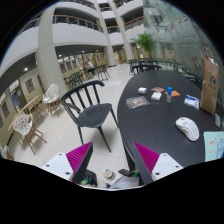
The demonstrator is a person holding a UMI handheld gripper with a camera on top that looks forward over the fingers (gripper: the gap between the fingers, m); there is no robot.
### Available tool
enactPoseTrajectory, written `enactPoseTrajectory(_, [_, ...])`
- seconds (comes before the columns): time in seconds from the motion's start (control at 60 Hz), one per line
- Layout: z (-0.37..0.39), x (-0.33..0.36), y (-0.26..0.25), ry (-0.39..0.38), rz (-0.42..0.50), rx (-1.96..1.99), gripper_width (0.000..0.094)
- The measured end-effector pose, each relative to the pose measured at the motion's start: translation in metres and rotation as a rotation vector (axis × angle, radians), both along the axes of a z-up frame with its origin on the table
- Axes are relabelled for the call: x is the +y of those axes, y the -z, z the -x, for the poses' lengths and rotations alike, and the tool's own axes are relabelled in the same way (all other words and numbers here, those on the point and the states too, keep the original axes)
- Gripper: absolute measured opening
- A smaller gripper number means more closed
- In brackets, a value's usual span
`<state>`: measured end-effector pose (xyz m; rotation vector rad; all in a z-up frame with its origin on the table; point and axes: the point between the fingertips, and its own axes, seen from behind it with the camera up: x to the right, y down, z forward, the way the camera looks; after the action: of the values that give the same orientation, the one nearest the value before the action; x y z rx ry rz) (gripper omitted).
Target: Arrange mouse
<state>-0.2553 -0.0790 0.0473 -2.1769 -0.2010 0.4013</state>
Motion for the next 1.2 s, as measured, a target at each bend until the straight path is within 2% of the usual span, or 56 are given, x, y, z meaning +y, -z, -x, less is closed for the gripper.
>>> enactPoseTrajectory(0.1, [-0.02,-0.002,0.009,0.003,0.004,-0.023,0.0838])
enactPoseTrajectory(0.233, [-0.069,-0.003,0.028,0.058,0.037,-0.016,0.0837])
enactPoseTrajectory(0.383, [-0.151,0.007,0.04,0.166,0.041,-0.072,0.0838])
enactPoseTrajectory(0.55, [-0.23,0.046,0.04,0.287,-0.02,-0.159,0.0839])
enactPoseTrajectory(0.667, [-0.261,0.068,0.052,0.286,-0.008,-0.246,0.084])
enactPoseTrajectory(0.817, [-0.272,0.1,0.063,0.256,0.016,-0.263,0.0839])
enactPoseTrajectory(0.917, [-0.28,0.126,0.066,0.263,0.045,-0.228,0.085])
enactPoseTrajectory(1.0, [-0.29,0.155,0.066,0.288,0.033,-0.228,0.0791])
enactPoseTrajectory(1.05, [-0.295,0.17,0.066,0.306,0.027,-0.226,0.0671])
enactPoseTrajectory(1.083, [-0.301,0.176,0.066,0.333,0.028,-0.226,0.0538])
enactPoseTrajectory(1.133, [-0.303,0.179,0.067,0.359,0.042,-0.203,0.0507])
enactPoseTrajectory(1.2, [-0.303,0.178,0.066,0.352,0.047,-0.23,0.0448])
